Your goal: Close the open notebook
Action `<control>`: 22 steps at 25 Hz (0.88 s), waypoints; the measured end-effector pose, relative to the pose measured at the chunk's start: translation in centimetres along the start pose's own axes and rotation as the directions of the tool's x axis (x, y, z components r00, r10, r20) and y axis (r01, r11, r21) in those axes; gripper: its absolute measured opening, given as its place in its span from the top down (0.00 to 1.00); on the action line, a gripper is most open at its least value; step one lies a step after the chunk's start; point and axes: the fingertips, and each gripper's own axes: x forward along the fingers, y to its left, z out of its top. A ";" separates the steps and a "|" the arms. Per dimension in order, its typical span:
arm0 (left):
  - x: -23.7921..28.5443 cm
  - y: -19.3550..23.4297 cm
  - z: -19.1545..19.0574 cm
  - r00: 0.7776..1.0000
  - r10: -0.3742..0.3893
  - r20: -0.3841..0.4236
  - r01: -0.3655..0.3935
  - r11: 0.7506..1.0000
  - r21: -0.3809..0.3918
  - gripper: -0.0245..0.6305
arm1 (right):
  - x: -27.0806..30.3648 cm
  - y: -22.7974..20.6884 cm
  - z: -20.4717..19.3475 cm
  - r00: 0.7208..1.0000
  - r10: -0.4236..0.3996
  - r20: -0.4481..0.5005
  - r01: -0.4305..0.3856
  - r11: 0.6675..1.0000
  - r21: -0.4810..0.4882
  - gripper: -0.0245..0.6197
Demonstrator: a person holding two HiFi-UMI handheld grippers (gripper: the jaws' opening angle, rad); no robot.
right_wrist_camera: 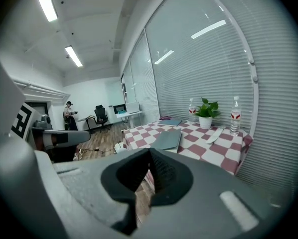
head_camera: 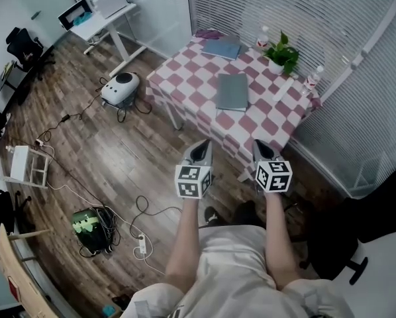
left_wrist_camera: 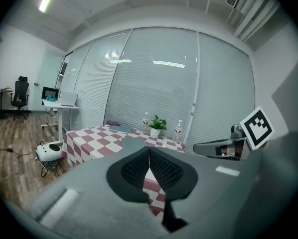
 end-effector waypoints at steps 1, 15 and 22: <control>-0.1 -0.1 -0.2 1.000 -0.002 -0.006 0.002 1.000 0.002 0.95 | 0.0 0.0 -0.1 1.000 0.001 -0.005 -0.001 1.000 -0.001 0.96; -1.1 0.5 -0.1 1.000 0.011 -0.011 -0.011 1.000 -0.003 0.95 | 0.0 1.0 1.0 1.000 -0.008 0.014 0.008 0.999 -0.050 0.96; -1.0 0.6 0.0 0.999 0.047 -0.017 -0.047 0.999 0.024 0.95 | -0.2 0.4 0.9 1.000 -0.009 0.010 0.009 0.999 -0.046 0.96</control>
